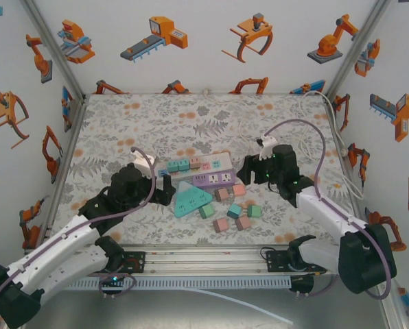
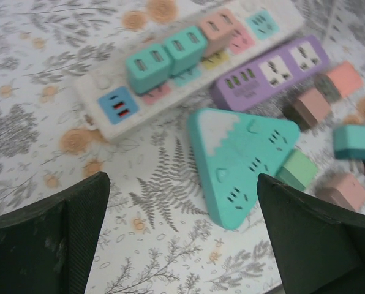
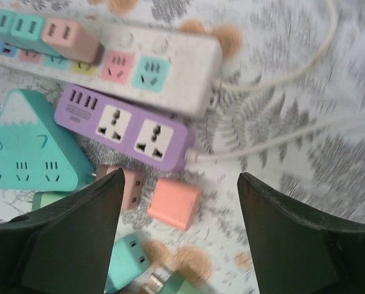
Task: Pull the plug off the socket
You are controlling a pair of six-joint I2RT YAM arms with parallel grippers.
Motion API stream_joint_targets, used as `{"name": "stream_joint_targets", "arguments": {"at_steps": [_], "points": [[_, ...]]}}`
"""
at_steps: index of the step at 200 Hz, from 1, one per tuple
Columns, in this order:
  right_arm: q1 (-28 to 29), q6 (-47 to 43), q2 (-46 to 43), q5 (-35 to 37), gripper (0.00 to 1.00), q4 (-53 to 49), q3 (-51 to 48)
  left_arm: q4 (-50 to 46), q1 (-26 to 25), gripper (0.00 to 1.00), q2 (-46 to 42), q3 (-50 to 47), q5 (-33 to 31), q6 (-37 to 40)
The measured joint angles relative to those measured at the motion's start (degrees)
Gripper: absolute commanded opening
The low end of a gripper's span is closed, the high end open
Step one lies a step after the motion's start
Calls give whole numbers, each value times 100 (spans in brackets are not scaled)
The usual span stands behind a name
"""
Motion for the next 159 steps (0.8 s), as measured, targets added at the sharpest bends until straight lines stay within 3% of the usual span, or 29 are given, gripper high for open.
{"name": "stream_joint_targets", "arguments": {"at_steps": [37, 71, 112, 159], "points": [[542, -1473, 452, -153, 78, 131, 837, 76, 1255, 97, 400, 74, 184, -426], [1233, -2874, 1443, -205, 80, -229, 1969, 376, 2039, 97, 1130, 155, 710, -728], [1762, -4199, 2796, -284, 78, -1071, 3469, 706, 2330, 97, 2011, 413, 1082, -826], [1829, -4964, 3716, -627, 77, -1862, 4422, 807, 2424, 97, 2726, 754, 1305, -833]]}}
